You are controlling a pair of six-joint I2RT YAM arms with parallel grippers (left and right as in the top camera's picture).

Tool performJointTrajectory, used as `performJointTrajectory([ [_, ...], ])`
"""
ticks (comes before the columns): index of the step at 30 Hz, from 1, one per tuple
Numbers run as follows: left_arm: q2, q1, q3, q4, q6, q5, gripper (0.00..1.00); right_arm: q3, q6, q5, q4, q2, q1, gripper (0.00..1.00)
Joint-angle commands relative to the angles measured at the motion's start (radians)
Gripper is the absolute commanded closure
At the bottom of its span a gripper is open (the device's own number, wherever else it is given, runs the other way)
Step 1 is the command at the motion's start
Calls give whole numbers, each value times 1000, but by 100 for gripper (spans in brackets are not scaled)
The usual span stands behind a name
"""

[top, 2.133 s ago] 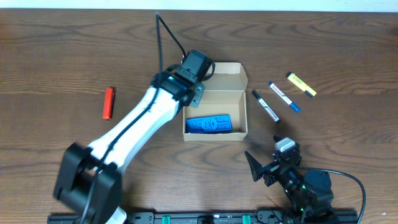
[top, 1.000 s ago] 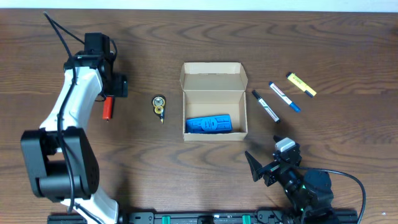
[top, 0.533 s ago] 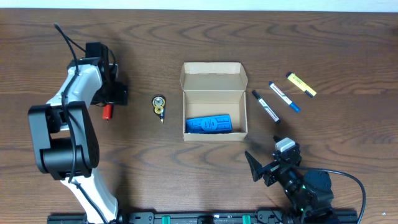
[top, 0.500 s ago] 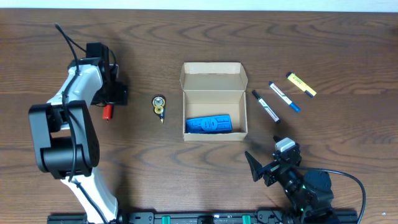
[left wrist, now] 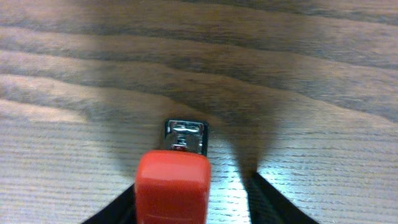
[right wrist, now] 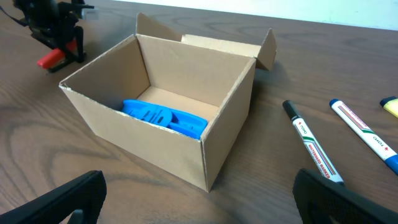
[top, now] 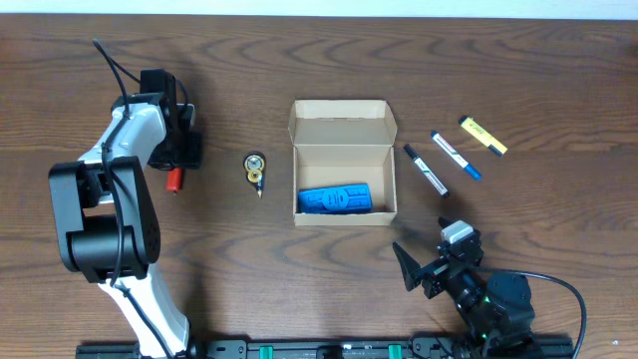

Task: Pack container
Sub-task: 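Carry the red stapler into the box beside the duster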

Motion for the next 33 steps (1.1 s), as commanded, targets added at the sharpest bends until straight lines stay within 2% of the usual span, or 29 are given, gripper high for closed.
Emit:
performJointTrajectory([
  [1,56,3,-10,-5,3,-11,61,-5,-8,-5,-1,-5,19,1],
  [10,50,2,-7,-9,-34,-8,87,-5,-8,-5,-1,-5,19,1],
  [16,11,1,20,-24,-52,4,94,-5,-8,-5,-1,-5,19,1],
  [22,-108,-38,71,-46,-43,15,94,-5,-8,-5,-1,-5,19,1],
  [26,-218,-121,89,-46,11,16,94,-5,-8,-5,-1,-5,19,1],
  [33,-359,-389,142,-45,243,105,94,-5,-8,-5,-1,-5,19,1],
])
